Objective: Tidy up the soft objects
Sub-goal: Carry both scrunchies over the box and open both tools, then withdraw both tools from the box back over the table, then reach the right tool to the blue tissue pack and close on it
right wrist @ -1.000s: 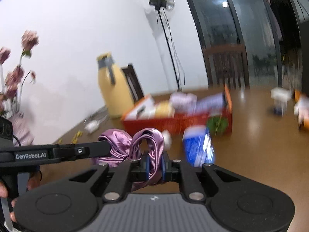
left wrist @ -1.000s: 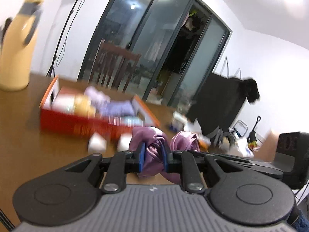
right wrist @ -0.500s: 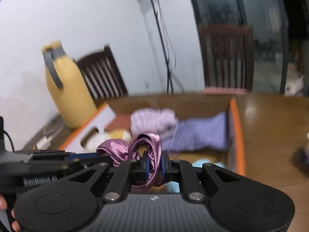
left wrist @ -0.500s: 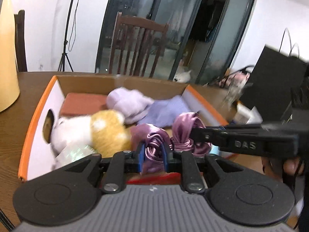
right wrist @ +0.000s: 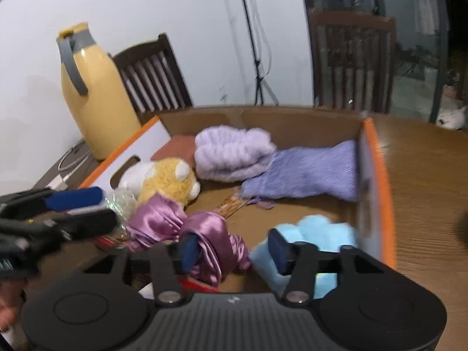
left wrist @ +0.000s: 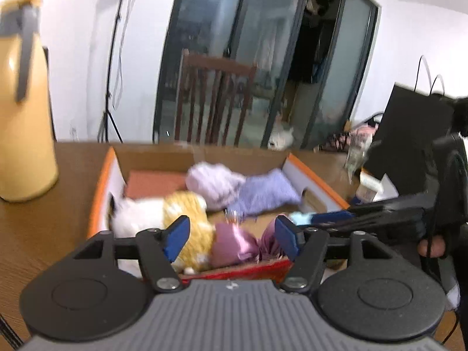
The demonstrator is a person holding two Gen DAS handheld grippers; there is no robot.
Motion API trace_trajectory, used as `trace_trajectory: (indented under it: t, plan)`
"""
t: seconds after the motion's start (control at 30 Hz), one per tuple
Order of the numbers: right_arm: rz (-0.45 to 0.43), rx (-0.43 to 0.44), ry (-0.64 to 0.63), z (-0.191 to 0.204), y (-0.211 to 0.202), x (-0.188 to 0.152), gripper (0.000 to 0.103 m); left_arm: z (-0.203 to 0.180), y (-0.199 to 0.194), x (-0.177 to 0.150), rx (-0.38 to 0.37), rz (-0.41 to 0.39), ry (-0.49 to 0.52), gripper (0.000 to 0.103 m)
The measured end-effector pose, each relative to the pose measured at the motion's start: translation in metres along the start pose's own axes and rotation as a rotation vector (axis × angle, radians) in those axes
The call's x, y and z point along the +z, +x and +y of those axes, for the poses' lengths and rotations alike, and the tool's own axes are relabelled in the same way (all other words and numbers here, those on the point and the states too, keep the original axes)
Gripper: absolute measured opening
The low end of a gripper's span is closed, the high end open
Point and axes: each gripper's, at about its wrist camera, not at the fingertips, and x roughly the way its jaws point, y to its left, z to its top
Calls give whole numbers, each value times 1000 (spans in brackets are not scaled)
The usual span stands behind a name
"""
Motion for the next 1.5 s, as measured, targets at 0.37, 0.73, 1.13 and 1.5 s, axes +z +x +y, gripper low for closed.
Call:
trace_trajectory:
  t: [0.37,0.73,1.13,1.5]
  plan:
    - [-261,-102,-107,44,-183,-3,63,-51,-145,8,78,-173,83,75]
    - [-465,-159,-186,91,-289,-141,77,-100,-264,-96,194,-314,142,95]
    - [-397,-113,-68,122,-321,-274,83,-124,-328,-193,150,-258,93,100]
    - [-336,-162,-20,107,-278,-280,85,-111,-276,-201,157,-157,53,100]
